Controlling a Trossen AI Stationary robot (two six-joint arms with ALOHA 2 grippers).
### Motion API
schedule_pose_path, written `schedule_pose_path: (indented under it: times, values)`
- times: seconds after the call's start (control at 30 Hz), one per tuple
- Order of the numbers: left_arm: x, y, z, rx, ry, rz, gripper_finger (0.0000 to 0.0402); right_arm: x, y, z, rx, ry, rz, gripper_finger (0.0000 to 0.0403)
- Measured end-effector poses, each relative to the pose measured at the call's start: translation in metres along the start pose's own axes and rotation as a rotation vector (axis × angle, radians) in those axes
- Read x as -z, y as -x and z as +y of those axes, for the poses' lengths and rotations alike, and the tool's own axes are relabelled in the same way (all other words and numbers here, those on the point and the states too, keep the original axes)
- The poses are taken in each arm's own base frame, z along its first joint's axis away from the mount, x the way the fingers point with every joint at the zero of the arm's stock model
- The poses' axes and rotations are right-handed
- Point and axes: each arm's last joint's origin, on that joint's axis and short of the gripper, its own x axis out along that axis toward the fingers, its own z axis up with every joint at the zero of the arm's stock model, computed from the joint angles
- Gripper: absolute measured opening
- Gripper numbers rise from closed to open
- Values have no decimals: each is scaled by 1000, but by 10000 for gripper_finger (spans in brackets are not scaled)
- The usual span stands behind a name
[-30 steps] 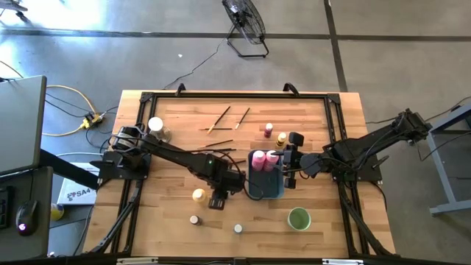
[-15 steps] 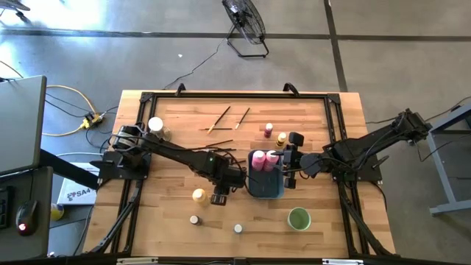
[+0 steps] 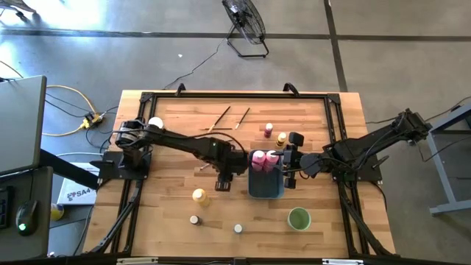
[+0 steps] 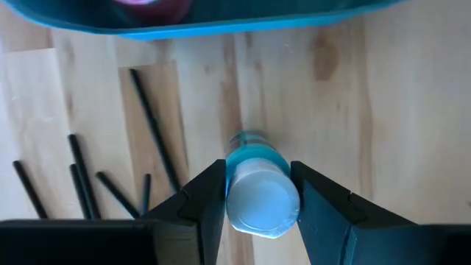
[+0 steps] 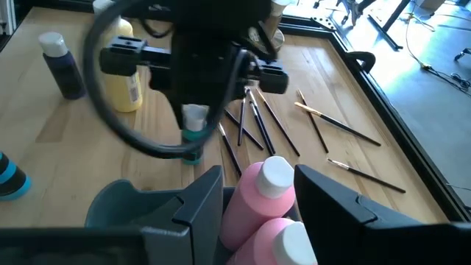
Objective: Pick & Place Paint Supplies
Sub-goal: Move the small blue and black paint bottle to the center of the table
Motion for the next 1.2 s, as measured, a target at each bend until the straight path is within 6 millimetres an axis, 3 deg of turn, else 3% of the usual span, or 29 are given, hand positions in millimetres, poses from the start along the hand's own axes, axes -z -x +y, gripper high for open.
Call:
schedule_pose_path:
  times: [0.47, 1.2]
  values:
    - [1, 0, 36, -7, 90, -4, 140, 0, 0, 0, 0, 0, 0, 162]
    - [-6, -1, 36, -9, 86, -80, 140, 0, 0, 0, 0, 0, 0, 162]
